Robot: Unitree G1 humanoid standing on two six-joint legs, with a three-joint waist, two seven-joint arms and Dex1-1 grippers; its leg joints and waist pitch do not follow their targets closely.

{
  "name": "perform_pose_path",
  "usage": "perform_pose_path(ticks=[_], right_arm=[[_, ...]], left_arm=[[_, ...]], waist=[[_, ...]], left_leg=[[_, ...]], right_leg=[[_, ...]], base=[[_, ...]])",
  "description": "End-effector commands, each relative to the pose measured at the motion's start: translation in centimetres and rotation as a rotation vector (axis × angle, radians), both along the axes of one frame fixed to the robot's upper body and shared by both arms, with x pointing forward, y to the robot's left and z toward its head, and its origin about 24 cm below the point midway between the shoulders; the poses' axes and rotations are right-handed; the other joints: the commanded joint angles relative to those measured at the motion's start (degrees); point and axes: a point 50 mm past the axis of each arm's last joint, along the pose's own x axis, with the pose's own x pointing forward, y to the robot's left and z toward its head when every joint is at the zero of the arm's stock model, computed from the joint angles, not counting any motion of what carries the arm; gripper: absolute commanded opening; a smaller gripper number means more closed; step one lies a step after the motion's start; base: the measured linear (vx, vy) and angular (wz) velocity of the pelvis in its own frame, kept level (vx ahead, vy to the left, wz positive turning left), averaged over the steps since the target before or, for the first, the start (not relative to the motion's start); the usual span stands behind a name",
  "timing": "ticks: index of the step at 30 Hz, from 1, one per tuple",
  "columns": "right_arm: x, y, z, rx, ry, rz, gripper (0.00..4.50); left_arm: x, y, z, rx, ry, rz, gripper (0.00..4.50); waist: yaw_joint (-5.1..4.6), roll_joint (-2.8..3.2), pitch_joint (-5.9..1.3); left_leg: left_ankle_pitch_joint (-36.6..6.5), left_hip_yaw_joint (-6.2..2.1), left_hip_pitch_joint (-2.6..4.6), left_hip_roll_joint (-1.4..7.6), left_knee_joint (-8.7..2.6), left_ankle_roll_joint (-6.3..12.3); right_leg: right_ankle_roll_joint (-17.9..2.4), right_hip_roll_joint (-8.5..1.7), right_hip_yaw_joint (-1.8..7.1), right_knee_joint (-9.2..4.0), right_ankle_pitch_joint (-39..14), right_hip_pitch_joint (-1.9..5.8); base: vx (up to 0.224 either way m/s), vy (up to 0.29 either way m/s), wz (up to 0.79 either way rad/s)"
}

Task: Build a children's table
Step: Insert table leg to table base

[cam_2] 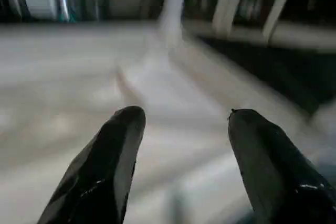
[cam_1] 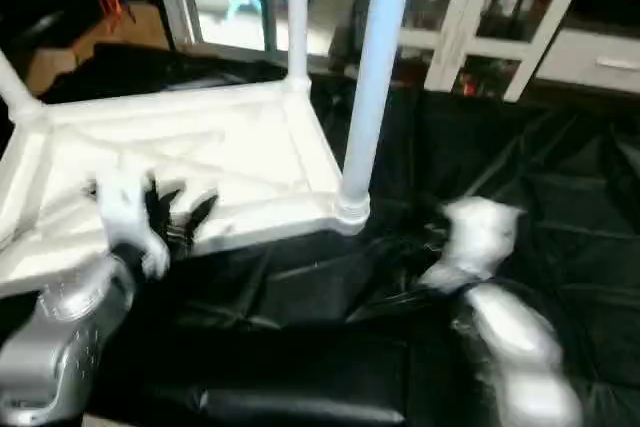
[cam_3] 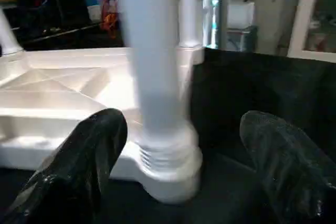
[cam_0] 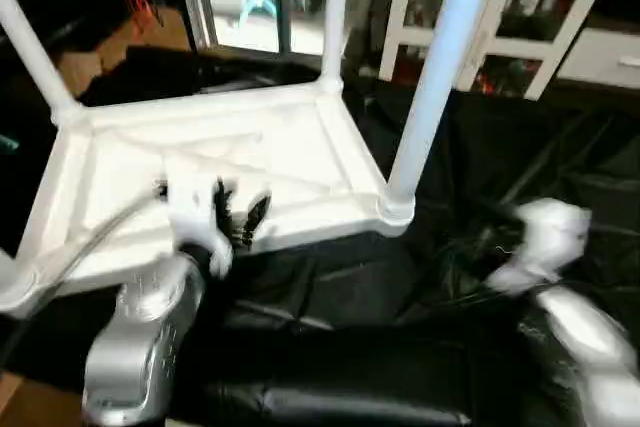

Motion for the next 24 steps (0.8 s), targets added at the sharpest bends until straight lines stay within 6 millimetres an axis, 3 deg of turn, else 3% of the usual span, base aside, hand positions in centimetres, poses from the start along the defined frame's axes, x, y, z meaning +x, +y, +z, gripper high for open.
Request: perform_pose_path(ticks=[1,3,4,7,8,10,11,13,14,16,17,18,19,22,24], right_arm=[[0.3,-0.6,0.9,-0.029,-0.023,-0.040,3.95],[0.3,-0.7,1.1,-0.037,-0.037,-0.038,3.95],[0.2,-0.9,1.3,-0.040,-0.039,-0.048,3.95],[0.1,-1.4,1.5,-0.038,-0.044,-0.068,3.95],[-0.1,-1.5,1.5,-0.044,-0.042,-0.082,3.95],[-0.5,-1.8,1.4,-0.062,-0.016,-0.104,3.95],[-1.0,-2.1,1.1,-0.055,-0.006,-0.112,4.20],[-1.5,-2.5,0.7,-0.053,0.000,-0.120,4.27],[-1.7,-2.7,0.5,-0.054,0.004,-0.128,4.32],[-1.9,-2.8,0.4,-0.047,0.008,-0.136,4.47],[-2.1,-2.8,0.4,-0.041,0.007,-0.140,4.50],[-2.6,-2.8,0.3,-0.032,-0.001,-0.135,4.50],[-2.9,-2.8,0.2,-0.035,-0.006,-0.136,4.50],[-3.7,-2.8,0.7,-0.003,-0.067,-0.116,4.50],[-3.9,-2.8,0.9,0.008,-0.087,-0.111,4.50]], left_arm=[[0.1,0.5,0.8,0.010,-0.028,0.021,2.96],[0.1,0.1,0.9,0.017,-0.017,-0.008,2.96],[-0.1,-0.3,1.0,0.020,-0.015,-0.029,2.96],[-0.6,-1.2,0.9,-0.013,0.005,-0.076,3.14],[-1.0,-1.5,0.6,-0.026,0.020,-0.085,3.25],[-1.6,-1.8,0.1,-0.015,0.045,-0.080,3.31],[-2.6,-2.3,-0.8,-0.023,0.074,-0.122,3.34],[-3.3,-2.4,-1.8,-0.022,0.093,-0.126,3.58],[-3.4,-2.4,-2.1,-0.016,0.099,-0.116,3.67],[-3.5,-2.3,-2.3,-0.022,0.107,-0.107,3.77],[-3.7,-2.2,-2.5,-0.030,0.115,-0.099,3.86],[-3.8,-2.0,-2.7,-0.039,0.114,-0.072,3.97],[-3.8,-1.8,-2.7,-0.041,0.113,-0.064,4.08],[-4.1,-1.5,-2.5,-0.041,0.076,-0.045,4.27],[-4.1,-1.5,-2.3,-0.039,0.059,-0.047,4.44]], waist=[[-0.02,0.02,-2.17],[0.31,0.11,-2.13],[0.55,0.76,-2.60],[0.66,0.36,-2.84],[0.59,-0.15,-2.83],[0.57,-0.31,-2.79],[0.60,-0.56,-2.72],[0.49,-0.43,-2.61],[0.24,-1.02,-2.54],[0.25,-0.84,-2.40],[0.12,-0.74,-2.16],[0.08,-1.08,-1.96],[0.08,-1.02,-1.91],[0.02,-1.59,-1.89],[-0.07,-1.38,-1.91]], left_leg=[[-3.1,-0.20,0.53,0.98,-3.85,0.16],[-2.8,-0.20,0.48,1.11,-3.93,-0.30],[0.2,-0.42,0.36,1.09,-3.70,-0.86],[2.4,-0.45,0.13,0.81,-3.53,-1.23],[2.7,-0.34,-0.10,0.65,-3.46,-1.34],[2.5,-0.26,-0.16,0.61,-3.45,-1.24],[2.3,-0.22,-0.22,0.44,-3.40,-0.80],[0.7,-0.24,-0.25,0.50,-3.53,-0.48],[-0.4,-0.16,-0.24,0.54,-3.56,-0.25],[-1.6,-0.19,-0.13,0.65,-3.70,-0.07],[-3.7,-0.22,0.07,0.82,-3.90,-0.25],[-4.4,-0.18,0.01,0.89,-4.02,-0.11],[-4.6,-0.12,-0.02,0.92,-4.03,0.01],[-4.9,-0.07,-0.12,1.04,-4.02,0.70],[-5.6,-0.23,-0.01,1.18,-4.16,0.77]], right_leg=[[-10.3,-4.17,2.20,-4.05,12.6,1.60],[-9.1,-4.12,2.26,-4.05,11.8,1.44],[-8.2,-4.12,2.15,-3.48,16.4,1.62],[-7.7,-3.88,1.94,-3.11,22.1,1.88],[-7.7,-3.87,2.03,-3.06,23.9,2.07],[-7.6,-3.87,2.06,-3.05,24.7,2.15],[-6.6,-3.84,2.12,-3.10,25.1,2.27],[-5.9,-3.87,2.07,-3.32,22.8,2.08],[-5.7,-3.79,2.15,-3.49,21.1,2.08],[-5.7,-3.90,2.13,-3.68,18.2,1.83],[-6.1,-4.00,2.11,-4.10,13.0,1.48],[-6.2,-4.08,2.18,-4.28,10.3,1.39],[-6.1,-4.16,2.25,-4.40,9.3,1.33],[-5.8,-4.31,2.32,-4.59,7.1,1.20],[-6.0,-4.31,2.24,-4.57,6.1,0.97]], base=[[0.000,0.000,0.00],[0.000,0.000,0.00],[0.000,0.000,0.00],[0.000,0.000,0.00],[0.000,0.000,0.00],[0.000,0.000,0.00],[0.000,0.000,0.00],[0.000,0.000,0.00],[0.000,0.000,0.00],[0.000,0.000,0.00],[0.000,0.000,0.00],[0.000,0.000,0.00],[0.000,0.000,0.00],[0.000,0.000,0.00],[0.000,0.000,0.00]])
